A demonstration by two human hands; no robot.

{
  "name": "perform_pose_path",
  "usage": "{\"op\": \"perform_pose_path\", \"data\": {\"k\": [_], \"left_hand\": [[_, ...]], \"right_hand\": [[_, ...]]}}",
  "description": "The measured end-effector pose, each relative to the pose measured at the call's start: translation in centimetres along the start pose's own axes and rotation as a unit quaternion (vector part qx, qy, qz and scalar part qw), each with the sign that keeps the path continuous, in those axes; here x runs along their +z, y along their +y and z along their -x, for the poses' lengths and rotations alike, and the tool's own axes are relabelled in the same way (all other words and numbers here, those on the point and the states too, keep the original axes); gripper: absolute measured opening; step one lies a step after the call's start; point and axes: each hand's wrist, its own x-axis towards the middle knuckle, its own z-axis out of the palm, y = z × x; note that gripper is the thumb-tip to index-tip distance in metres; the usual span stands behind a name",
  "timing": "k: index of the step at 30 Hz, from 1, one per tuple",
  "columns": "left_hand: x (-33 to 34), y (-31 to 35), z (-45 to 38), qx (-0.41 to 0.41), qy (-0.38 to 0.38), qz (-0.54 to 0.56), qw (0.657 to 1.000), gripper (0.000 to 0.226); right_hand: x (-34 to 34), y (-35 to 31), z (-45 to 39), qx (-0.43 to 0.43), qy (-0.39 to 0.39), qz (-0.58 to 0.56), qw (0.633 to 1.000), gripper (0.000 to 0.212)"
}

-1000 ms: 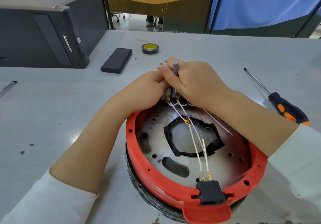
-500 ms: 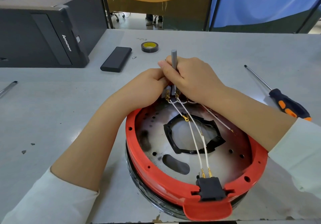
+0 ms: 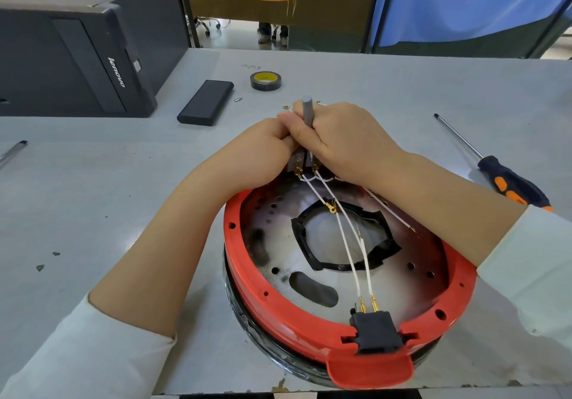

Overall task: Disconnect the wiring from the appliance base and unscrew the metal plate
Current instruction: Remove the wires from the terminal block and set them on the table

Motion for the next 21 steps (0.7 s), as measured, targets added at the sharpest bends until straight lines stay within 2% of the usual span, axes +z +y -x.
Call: {"op": "perform_pose_path", "data": {"k": [3,6,8,15,18,21], "left_hand": [[0.1,0.1,0.2,0.003,0.007,0.0,1.0,0.028],[0.0,0.0,0.1,0.007,0.005,-0.006,1.0,0.025],[-0.1,0.0,0.1,0.013,0.001,-0.002,1.0,0.025],[0.1,-0.2,0.1,0.009,0.006,0.019,1.0,0.025],[0.1,-0.1,0.1,0.021,0.004,0.026,0.999,0.028],[0.1,-0.1,0.1,0.023,0.003,0.023,0.999,0.03]], "right_hand": [[-0.4,0.0,0.3,-0.006,0.03,-0.038,0.999,0.035],[-0.1,-0.4,0.0,-0.019,0.003,0.063,0.998,0.033],[0.1,-0.5,-0.2,-0.019,0.002,0.084,0.996,0.032],[0.2,-0.1,-0.9,0.081,-0.004,-0.057,0.995,0.044],[0.3,0.1,-0.7,0.078,0.014,-0.078,0.994,0.044],[0.1,0.2,-0.1,0.039,0.039,-0.089,0.994,0.042]]}}
